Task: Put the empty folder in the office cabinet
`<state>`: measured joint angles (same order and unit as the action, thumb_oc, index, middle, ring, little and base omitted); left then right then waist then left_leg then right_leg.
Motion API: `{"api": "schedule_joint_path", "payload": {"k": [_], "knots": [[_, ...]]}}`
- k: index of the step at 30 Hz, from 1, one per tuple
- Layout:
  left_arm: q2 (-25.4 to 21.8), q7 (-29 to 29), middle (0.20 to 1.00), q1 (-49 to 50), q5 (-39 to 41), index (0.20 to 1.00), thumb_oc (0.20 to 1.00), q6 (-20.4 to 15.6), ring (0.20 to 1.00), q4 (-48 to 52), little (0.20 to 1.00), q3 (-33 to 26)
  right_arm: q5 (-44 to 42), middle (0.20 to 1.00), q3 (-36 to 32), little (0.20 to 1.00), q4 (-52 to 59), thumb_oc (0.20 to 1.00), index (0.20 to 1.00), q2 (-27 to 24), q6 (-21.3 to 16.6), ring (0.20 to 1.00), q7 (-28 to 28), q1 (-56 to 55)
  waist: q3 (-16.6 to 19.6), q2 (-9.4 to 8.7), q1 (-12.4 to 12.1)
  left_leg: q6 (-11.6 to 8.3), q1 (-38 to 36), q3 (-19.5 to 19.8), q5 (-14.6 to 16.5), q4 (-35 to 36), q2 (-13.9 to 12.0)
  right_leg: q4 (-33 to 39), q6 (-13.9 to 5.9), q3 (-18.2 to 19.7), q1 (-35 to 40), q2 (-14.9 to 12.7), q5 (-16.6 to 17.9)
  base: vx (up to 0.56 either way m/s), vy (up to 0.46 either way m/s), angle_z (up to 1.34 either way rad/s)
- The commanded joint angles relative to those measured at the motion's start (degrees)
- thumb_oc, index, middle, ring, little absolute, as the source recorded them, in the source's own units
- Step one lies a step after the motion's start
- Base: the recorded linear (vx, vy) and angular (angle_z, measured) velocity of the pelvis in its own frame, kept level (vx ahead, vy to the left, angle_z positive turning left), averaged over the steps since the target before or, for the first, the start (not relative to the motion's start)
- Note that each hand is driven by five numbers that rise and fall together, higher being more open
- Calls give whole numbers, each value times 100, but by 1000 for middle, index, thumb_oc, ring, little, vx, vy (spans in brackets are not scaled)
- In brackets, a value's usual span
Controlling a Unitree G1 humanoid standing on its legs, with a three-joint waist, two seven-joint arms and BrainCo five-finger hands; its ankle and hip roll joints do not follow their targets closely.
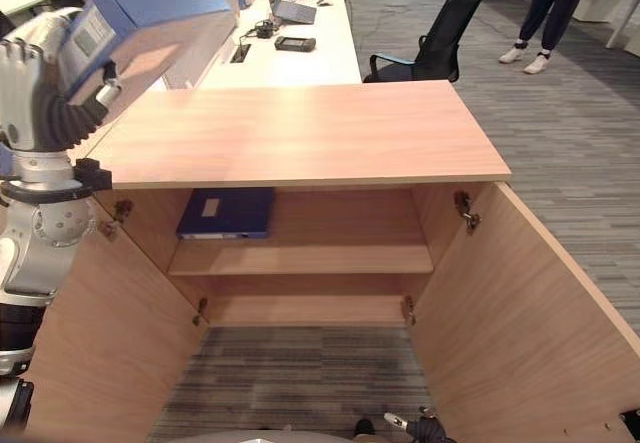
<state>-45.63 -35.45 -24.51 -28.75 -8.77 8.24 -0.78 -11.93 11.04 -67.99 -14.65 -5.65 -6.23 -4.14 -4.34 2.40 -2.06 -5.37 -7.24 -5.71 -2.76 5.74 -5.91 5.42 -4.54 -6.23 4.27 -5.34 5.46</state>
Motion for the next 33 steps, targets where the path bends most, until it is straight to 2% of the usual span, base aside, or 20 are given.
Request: {"api": "schedule_joint_path", "payload": {"k": [1, 4, 5, 6, 7, 9, 10, 11, 13, 14, 15, 21, 27, 31, 33], "knots": [[-405, -220, 200, -608, 553, 200, 200, -313, 200, 208, 200, -344, 110, 1000, 204, 1000, -174, 1000, 1000, 47, -66, 1000, 8, 396, -51, -123, 55, -147, -216, 23, 533, -74, -2, -105, -578, -123, 441, -477, -765, 0, -35, 4], [-227, -119, 200, -336, 1444, 200, 200, -715, 200, 695, 200, -590, 88, 1000, 143, 1000, -159, 1000, 1000, 2, -24, 1000, 40, 416, -65, -118, -5, -148, -196, 60, 510, -74, -12, -103, -561, -153, 453, -462, -774, -9, -28, 7], [-227, -119, 200, -336, 1444, 200, 200, -715, 200, 695, 200, -590, 88, 1000, 143, 1000, -159, 1000, 1000, 2, -24, 1000, 40, 416, -65, -118, -5, -148, -196, 60, 510, -74, -12, -103, -561, -153, 453, -462, -774, -11, -21, 6], [-97, 84, 200, -144, 2165, 200, 200, -989, 200, 834, 200, -697, 64, 1000, 119, 1000, -131, 1000, 1000, -33, 1, 1000, 66, 424, -62, -101, -20, -147, -180, 74, 493, -74, -14, -101, -551, -176, 451, -457, -770, -4, -15, 6], [-97, 114, 200, -120, 2199, 200, 200, -996, 200, 844, 200, -727, 64, 1000, 127, 1000, -128, 1000, 1000, -41, 2, 1000, 67, 419, -62, -93, -12, -147, -190, 75, 503, -74, -16, -102, -552, -178, 461, -455, -779, -12, -19, 7], [29, 617, 200, 81, 3353, 200, 200, -1363, 200, 994, 200, -807, 5, 1000, 89, 1000, -61, 1000, 1000, -95, 43, 1000, 140, 446, -73, -77, -54, -147, -164, 109, 476, -74, -22, -103, -531, -201, 470, -448, -788, -18, -16, 5], [94, 822, 200, 172, 3777, 200, 200, -1452, 200, 1044, 200, -851, -8, 1000, 100, 1000, -54, 1000, 1000, -118, 49, 1000, 164, 452, -77, -65, -52, -148, -166, 120, 474, -74, -27, -102, -526, -210, 478, -449, -790, 0, 0, 0], [95, 826, 200, 178, 3781, 200, 200, -1452, 200, 1046, 200, -856, -8, 1000, 103, 1000, -54, 1000, 1000, -119, 49, 1000, 165, 450, -79, -63, -49, -149, -174, 120, 482, -74, -28, -104, -527, -212, 486, -448, -797, -45, -6, 3], [232, 1256, 200, 307, 4651, 200, 200, -1554, 200, 1129, 200, -847, -33, 1000, 91, 1000, -50, 1000, 1000, -159, 68, 1000, 209, 504, -103, -45, -74, -141, -136, 148, 407, -74, -32, -116, -508, -235, 464, -446, -752, -25, -3, 2], [232, 1274, 200, 317, 4670, 200, 200, -1555, 200, 1127, 200, -856, -33, 1000, 95, 1000, -53, 1000, 1000, -162, 69, 1000, 210, 502, -91, -42, -71, -147, -170, 156, 478, -74, -34, -103, -517, -235, 505, -444, -811, 25, -9, 3], [328, 1495, 200, 438, 5114, 200, 200, -1570, 200, 1196, 200, -856, -44, 1000, 95, 1000, -51, 1000, 1000, -174, 87, 1000, 241, 519, -97, -37, -92, -142, -166, 176, 474, -74, -31, -101, -511, -251, 524, -445, -813, 33, -6, 3], [559, 2025, 200, 736, 6062, 200, 200, -1461, 200, 1266, 200, -720, -81, 1000, 136, 1000, 75, 1000, 1000, -207, 75, 1000, 302, 616, -130, -38, -148, -135, -149, 213, 458, -74, -29, -105, -496, -287, 540, -436, -806, -17, -6, 6], [657, 2389, 200, 961, 6650, 200, 200, -1377, 200, 1340, 200, -626, -287, 1000, 174, 1000, 665, 1000, 1000, -286, -19, 1000, 379, 736, -149, -49, -180, -128, -149, 221, 459, -74, -34, -111, -493, -295, 554, -437, -803, -8, -1, 5], [753, 2587, 200, 1221, 6938, 200, 200, -1265, 200, 1336, 200, -542, -585, 1000, 112, 1000, 2412, 1000, 1000, -573, -225, 1000, 488, 696, -175, -77, -163, -126, -149, 193, 461, -74, -43, -116, -495, -284, 531, -445, -789, 0, 0, 0], [765, 2610, 200, 1263, 6947, 200, 200, -1238, 200, 1332, 200, -548, -636, 1000, 66, 1000, 2822, 1000, 1000, -642, -260, 1000, 511, 672, -179, -81, -152, -124, -148, 186, 460, -74, -43, -118, -496, -282, 526, -445, -784, -5, 8, -4]]}}
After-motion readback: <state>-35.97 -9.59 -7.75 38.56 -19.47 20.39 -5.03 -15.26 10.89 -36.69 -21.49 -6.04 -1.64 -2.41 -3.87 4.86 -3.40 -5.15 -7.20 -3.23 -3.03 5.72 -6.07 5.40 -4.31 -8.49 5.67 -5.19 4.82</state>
